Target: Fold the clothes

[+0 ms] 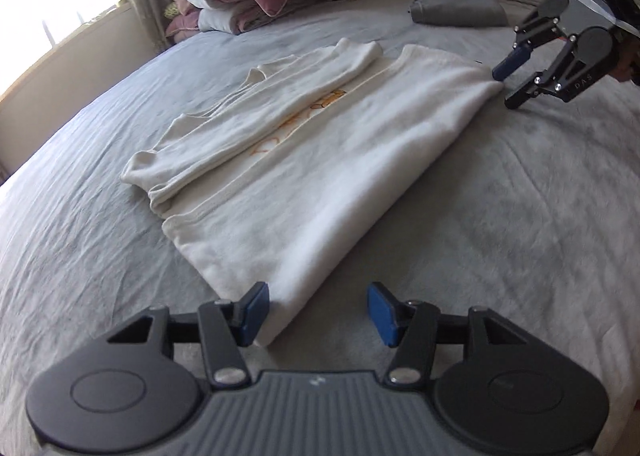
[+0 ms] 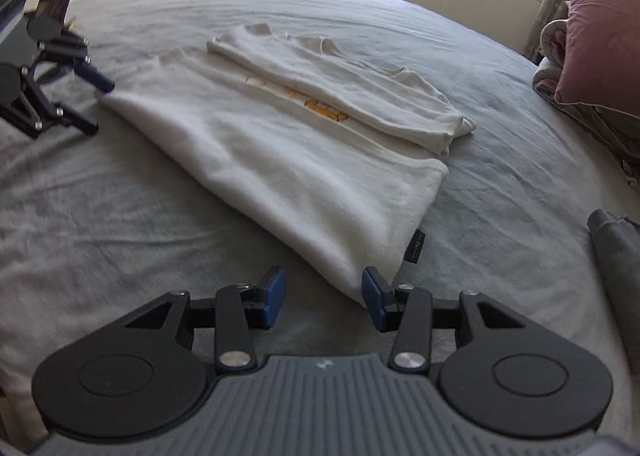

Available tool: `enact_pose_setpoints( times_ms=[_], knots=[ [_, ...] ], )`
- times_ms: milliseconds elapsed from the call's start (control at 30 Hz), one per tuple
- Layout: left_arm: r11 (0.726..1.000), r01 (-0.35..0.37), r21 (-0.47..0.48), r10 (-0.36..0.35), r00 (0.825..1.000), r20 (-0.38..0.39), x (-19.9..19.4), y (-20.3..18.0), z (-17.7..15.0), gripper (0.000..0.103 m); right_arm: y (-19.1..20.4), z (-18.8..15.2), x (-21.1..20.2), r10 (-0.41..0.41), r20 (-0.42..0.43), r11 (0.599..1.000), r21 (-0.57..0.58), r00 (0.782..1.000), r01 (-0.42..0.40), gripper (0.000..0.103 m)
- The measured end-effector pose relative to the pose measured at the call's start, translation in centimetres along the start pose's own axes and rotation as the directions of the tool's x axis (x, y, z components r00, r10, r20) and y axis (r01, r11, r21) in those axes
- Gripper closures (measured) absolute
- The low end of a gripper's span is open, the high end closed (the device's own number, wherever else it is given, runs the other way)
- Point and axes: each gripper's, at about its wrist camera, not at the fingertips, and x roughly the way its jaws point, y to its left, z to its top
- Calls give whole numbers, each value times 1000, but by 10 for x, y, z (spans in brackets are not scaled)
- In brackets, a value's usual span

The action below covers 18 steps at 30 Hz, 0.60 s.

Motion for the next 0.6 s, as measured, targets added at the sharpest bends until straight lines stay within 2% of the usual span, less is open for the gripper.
enact_pose_setpoints(
  times_ms=[100,200,233,267,367,467,600],
  knots=[
    [1000,13,-8,-13,1000,-7,1,9,-2,47,-5,-2,6,-22,-3,999,-36,1000,22,56],
    [999,24,-21,-24,1000,-6,4,15,-3,49,-12,-2,11,-37,-3,999,-26,999,37,57],
    [999,20,-29,-20,1000,-5,5,16,-4,56,-13,-2,12,-33,0,999,-24,999,33,65],
    [999,14,-38,-14,1000,-3,5,18,-4,67,-13,-2,12,-31,1,999,-24,1000,31,78],
    [998,10,-66,-10,1000,1,3,23,-5,92,-11,0,8,-45,6,998,-35,999,46,89],
    [996,12,-94,-9,999,38,-5,27,-3,97,-14,5,1,-44,29,999,-18,999,45,91],
    [990,12,-140,3,994,107,-20,36,4,98,-23,17,-14,-39,79,999,11,996,38,91]
  ],
)
